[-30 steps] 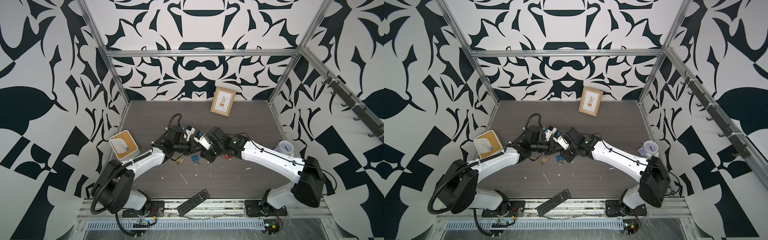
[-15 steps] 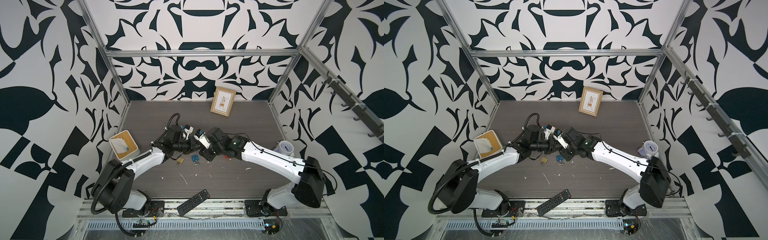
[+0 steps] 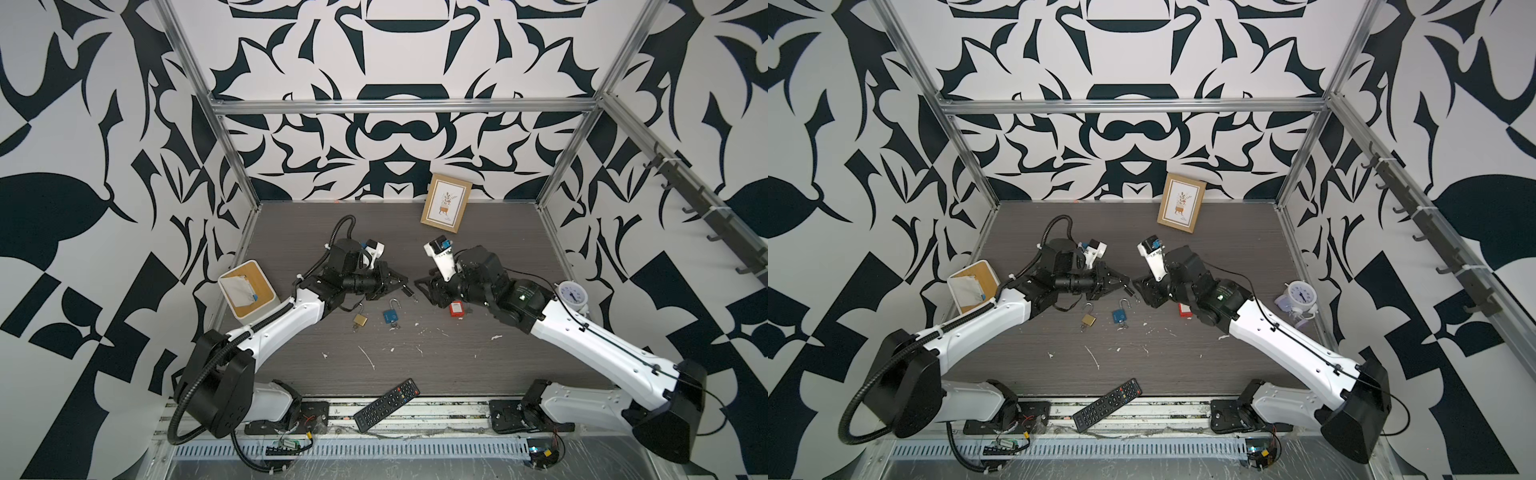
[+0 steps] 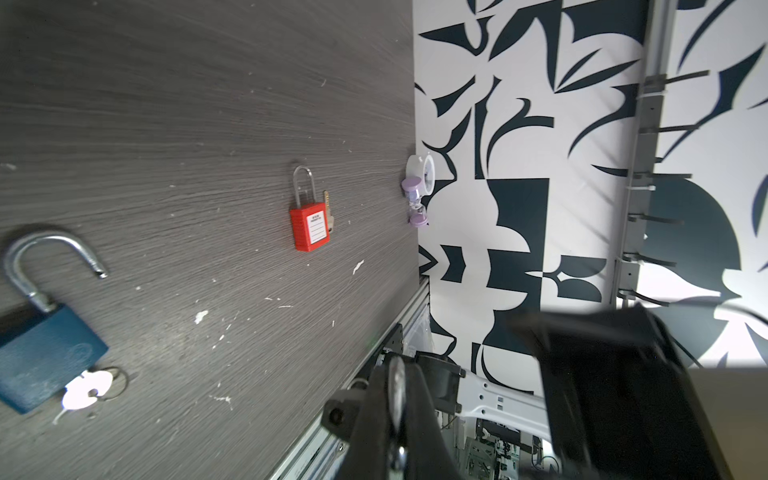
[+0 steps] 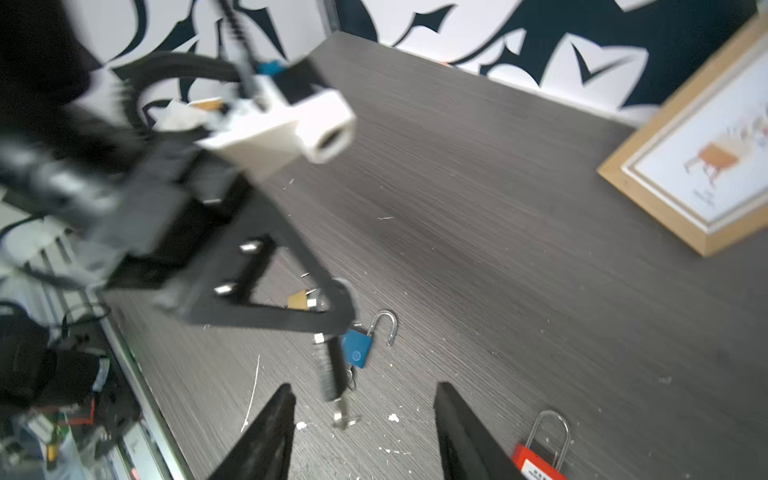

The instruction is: Lock with the key

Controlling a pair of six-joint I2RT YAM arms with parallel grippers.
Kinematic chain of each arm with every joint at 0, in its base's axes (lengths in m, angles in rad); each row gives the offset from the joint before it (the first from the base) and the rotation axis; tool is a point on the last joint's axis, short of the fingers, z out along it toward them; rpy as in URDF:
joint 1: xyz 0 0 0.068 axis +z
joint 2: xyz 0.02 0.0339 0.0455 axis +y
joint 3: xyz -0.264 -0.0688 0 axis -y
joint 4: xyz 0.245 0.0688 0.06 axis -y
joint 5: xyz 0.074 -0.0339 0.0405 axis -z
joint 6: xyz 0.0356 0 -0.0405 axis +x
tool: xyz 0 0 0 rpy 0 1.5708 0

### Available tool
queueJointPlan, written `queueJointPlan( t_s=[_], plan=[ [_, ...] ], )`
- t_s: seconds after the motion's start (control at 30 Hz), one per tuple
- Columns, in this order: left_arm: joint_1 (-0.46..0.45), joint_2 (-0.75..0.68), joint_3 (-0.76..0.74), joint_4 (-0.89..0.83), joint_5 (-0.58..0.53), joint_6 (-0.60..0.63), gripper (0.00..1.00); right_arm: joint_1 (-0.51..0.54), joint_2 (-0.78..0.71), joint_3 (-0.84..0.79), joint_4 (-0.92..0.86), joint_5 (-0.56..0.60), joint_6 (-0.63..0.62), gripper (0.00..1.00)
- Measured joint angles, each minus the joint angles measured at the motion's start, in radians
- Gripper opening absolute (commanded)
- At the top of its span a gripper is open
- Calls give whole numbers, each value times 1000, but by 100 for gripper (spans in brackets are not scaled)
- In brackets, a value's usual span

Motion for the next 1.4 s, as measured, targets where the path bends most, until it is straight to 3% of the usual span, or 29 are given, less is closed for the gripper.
queueJointPlan(
  t_s=[0.17,0.33,0.67,0.97,1.4],
  plan=[
    [6,-106,-21,50,0,58,0,-172,-16,-78,105,-215,361,61],
    [9,-140,-48,129,-6,101,0,-186,-47,-232,335,-390,696,59],
    [11,-174,-128,258,-86,129,0,-186,12,-489,916,-457,1282,56],
    [11,-117,-133,407,-115,116,0,-172,49,-562,1214,-416,1548,59],
    [11,-63,-133,502,-111,81,0,-108,150,-563,1390,-383,1652,56]
  ],
)
